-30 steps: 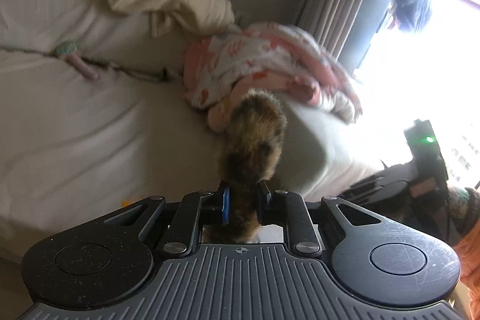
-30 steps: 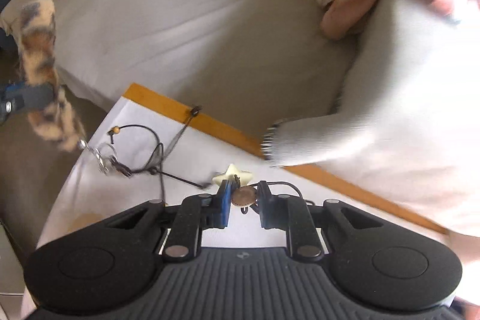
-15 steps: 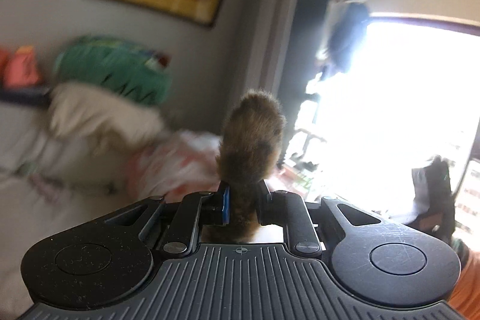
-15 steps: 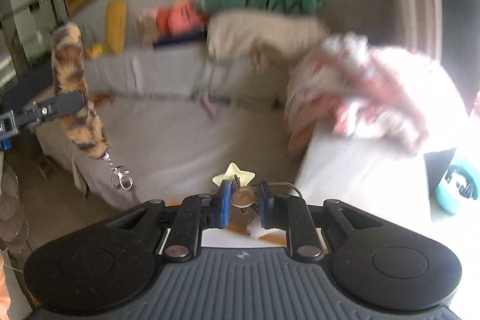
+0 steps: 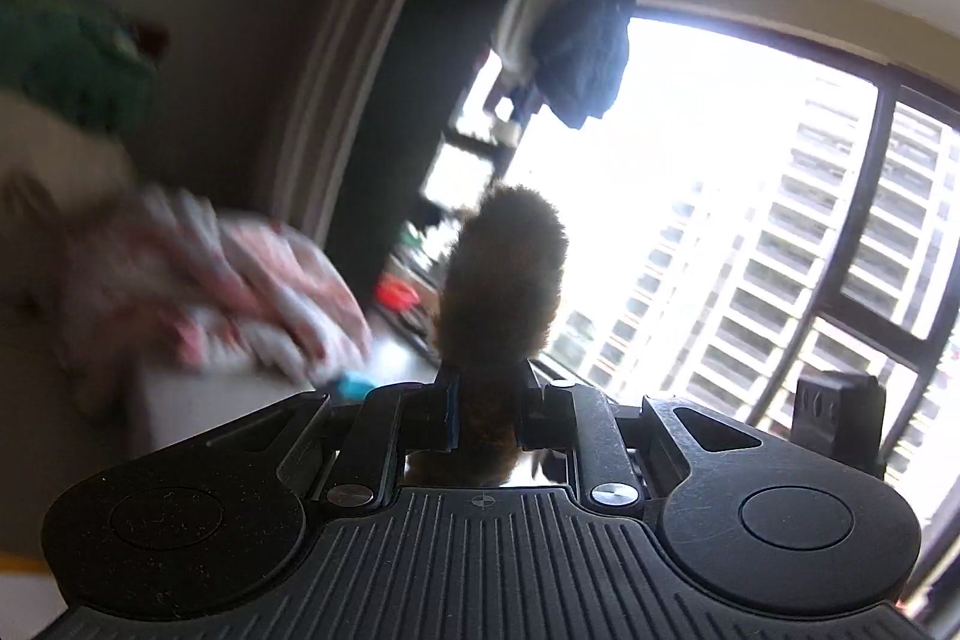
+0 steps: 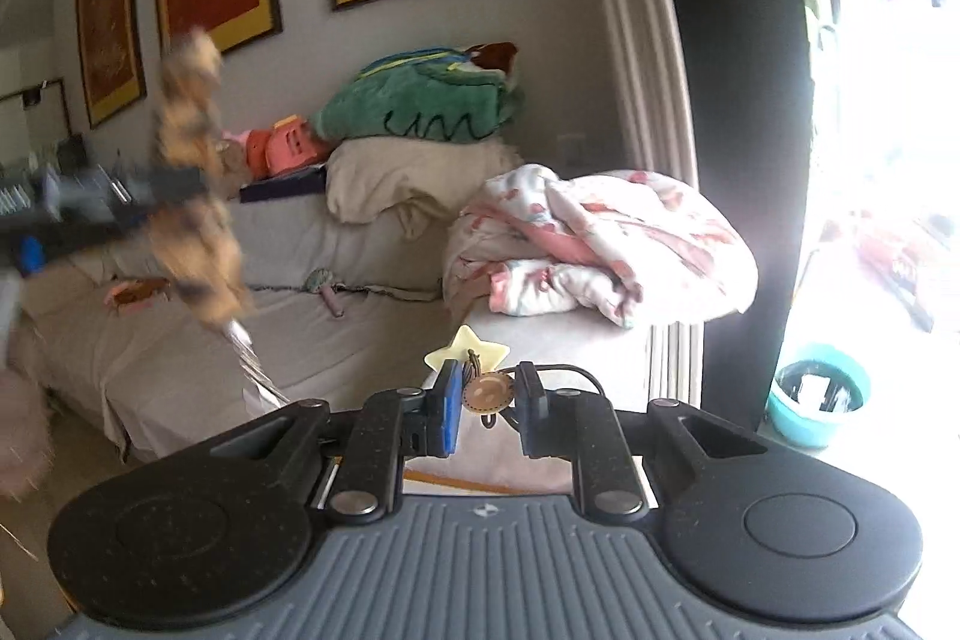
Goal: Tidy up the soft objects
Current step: 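Lift the keychain with both tools and carry it toward the pink box, then lower the keychain into the pink box and open both tools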
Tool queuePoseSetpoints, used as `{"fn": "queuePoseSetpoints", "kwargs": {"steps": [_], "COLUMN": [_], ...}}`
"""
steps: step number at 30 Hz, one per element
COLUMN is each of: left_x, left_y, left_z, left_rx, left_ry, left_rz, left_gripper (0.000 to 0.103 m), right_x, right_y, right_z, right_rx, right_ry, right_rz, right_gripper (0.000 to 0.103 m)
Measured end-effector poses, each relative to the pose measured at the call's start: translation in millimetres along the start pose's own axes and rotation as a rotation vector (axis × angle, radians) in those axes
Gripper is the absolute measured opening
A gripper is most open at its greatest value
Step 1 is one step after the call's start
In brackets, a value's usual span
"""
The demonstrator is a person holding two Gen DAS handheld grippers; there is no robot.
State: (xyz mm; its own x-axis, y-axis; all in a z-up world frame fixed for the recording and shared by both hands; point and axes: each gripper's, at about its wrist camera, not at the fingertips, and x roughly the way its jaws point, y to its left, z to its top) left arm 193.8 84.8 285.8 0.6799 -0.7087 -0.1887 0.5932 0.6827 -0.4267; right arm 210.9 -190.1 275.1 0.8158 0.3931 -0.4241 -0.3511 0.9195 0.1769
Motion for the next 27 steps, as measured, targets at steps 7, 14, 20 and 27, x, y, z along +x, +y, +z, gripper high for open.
{"fn": "queuePoseSetpoints", "kwargs": {"steps": [7, 14, 20, 27], "left_x": [96, 145, 137, 122], "left_y": [49, 104, 123, 126], "left_z": [-111, -192, -195, -172], "left_rx": [-0.193, -0.114, -0.181, -0.201], "left_ry": [0.281, 0.506, 0.524, 0.327], "left_rz": [-0.051, 0.181, 0.127, 0.152], "left_gripper": [0.022, 0.031, 0.033, 0.033], "right_x": [19, 79, 135, 144], "right_y": [-30, -41, -29, -18], "right_z": [-56, -125, -180, -211], "right_rx": [0.091, 0.133, 0.185, 0.125], "right_ry": [0.065, 0.213, 0.36, 0.413], "right_rz": [0.028, -0.033, 0.018, -0.012], "right_gripper": [0.018, 0.018, 0.018, 0.022]}}
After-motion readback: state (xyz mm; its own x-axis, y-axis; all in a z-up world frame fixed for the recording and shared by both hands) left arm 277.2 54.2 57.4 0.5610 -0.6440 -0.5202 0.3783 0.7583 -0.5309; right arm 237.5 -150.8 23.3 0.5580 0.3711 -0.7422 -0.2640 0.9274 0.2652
